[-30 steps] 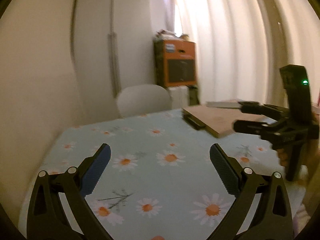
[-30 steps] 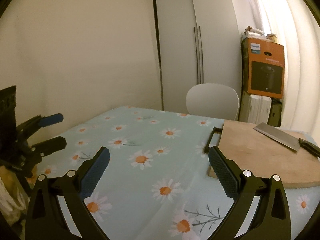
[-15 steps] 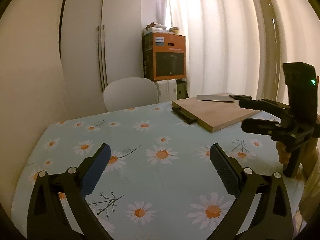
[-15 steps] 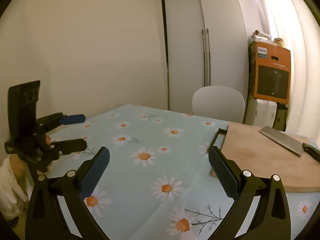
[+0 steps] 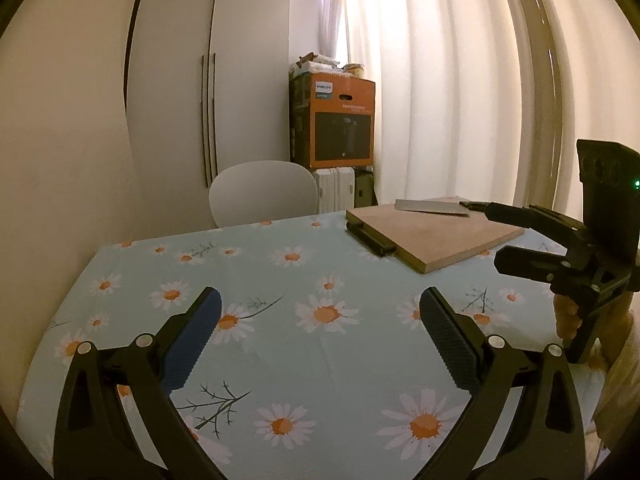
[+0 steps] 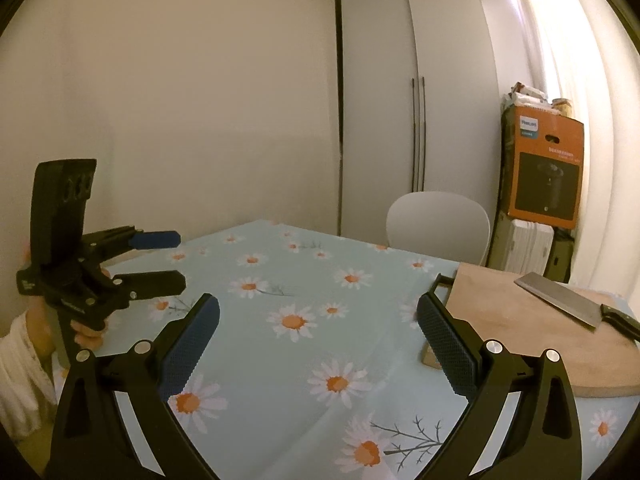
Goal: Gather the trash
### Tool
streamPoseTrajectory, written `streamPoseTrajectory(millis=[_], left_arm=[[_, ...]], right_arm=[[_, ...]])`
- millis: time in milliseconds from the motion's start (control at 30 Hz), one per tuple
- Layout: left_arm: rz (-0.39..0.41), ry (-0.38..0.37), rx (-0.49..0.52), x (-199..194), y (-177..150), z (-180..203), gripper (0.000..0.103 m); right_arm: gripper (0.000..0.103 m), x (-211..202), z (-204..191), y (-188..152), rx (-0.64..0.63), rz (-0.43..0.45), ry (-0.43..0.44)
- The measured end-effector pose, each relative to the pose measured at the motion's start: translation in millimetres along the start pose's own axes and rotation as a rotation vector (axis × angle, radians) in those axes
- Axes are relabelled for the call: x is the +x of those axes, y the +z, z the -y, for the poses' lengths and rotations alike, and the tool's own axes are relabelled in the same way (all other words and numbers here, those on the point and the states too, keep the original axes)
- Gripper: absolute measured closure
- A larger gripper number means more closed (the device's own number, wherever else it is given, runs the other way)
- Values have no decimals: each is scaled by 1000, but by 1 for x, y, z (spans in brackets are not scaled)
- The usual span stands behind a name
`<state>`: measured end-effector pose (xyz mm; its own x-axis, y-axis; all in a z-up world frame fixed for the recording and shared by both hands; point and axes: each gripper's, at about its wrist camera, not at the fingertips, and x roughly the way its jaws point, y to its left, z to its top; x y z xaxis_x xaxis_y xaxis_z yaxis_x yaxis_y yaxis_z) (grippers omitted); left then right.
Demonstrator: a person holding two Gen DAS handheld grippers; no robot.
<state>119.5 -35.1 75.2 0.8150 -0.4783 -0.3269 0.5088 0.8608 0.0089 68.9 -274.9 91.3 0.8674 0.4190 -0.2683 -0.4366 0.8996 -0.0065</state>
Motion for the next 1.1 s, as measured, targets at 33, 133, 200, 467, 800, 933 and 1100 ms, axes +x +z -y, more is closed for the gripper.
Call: streamPoseTrajectory(millis=[33,133,200,467,800,933,1100], left_arm=[[3,0,-1,0,1,0,6],[11,-2,-1,-1,1,-1,6],[11,-2,1,-1,2,0,6],[16,-2,-4,-2,1,-1,6],[15,-2,-6,-3,1,0,6],[15,-2,-6,-3,1,-1,6],[14,-2,-6,-3,1,-1,6]], right_arm=[[8,0,0,0,0,0,0],[8,0,0,0,-2,0,0],[8,0,0,0,-2,0,0],[8,0,0,0,-3,1,0],[8,0,0,0,-2,1,0],[8,0,0,0,-2,1,0],[8,0,1,0,-2,0,0]])
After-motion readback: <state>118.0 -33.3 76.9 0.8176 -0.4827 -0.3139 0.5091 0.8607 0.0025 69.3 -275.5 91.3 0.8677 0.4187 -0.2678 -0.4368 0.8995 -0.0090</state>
